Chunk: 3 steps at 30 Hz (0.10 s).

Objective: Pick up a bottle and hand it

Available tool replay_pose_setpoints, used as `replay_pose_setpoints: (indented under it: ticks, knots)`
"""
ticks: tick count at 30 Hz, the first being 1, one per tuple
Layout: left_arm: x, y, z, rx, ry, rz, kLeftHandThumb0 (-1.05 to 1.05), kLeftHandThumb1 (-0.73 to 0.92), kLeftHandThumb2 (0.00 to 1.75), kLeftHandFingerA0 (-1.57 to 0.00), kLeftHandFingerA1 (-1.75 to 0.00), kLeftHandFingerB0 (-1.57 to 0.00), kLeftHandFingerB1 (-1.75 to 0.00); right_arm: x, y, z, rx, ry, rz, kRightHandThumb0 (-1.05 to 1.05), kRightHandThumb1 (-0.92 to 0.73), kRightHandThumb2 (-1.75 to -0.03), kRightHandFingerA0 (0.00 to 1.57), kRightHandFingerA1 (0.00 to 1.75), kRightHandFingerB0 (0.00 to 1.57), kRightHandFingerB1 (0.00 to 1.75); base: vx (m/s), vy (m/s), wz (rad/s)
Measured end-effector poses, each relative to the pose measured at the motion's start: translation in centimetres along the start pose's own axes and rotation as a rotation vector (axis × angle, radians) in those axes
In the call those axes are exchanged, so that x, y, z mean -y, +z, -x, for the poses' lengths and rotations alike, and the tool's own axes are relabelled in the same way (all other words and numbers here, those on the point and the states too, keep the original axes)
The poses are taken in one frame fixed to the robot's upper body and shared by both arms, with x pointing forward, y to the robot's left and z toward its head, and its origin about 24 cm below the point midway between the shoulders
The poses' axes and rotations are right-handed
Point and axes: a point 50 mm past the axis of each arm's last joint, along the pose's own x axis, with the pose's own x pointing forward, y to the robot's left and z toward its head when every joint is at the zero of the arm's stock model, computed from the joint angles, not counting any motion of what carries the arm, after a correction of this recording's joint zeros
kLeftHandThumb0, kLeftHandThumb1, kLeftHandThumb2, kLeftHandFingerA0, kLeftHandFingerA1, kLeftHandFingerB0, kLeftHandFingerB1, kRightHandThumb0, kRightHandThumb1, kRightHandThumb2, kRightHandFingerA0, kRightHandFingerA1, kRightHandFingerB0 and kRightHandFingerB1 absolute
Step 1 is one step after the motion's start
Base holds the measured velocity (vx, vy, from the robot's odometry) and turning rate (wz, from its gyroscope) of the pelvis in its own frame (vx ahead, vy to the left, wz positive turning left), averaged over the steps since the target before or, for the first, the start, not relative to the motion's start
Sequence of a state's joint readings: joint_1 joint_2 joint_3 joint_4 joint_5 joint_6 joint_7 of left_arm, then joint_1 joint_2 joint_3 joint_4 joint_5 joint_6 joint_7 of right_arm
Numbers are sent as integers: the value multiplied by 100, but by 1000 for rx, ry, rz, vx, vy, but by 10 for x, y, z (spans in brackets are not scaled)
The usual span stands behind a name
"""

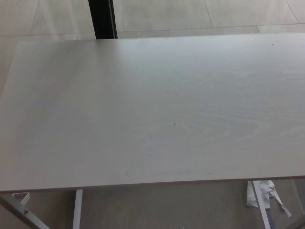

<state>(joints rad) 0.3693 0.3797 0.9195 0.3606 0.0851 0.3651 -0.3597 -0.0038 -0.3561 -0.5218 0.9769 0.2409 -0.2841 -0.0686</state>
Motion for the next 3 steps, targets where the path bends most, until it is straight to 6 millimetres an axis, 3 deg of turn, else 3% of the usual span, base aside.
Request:
replay_pose_setpoints:
  ticks: [3]
  knots:
    - [-2,-3,0,-4,-14,36,-65,60,58,-52,-73,-26,-48,1,-1,0,-1,3,-1,-105,-42,-120,157,175,37,114,0,0,0]
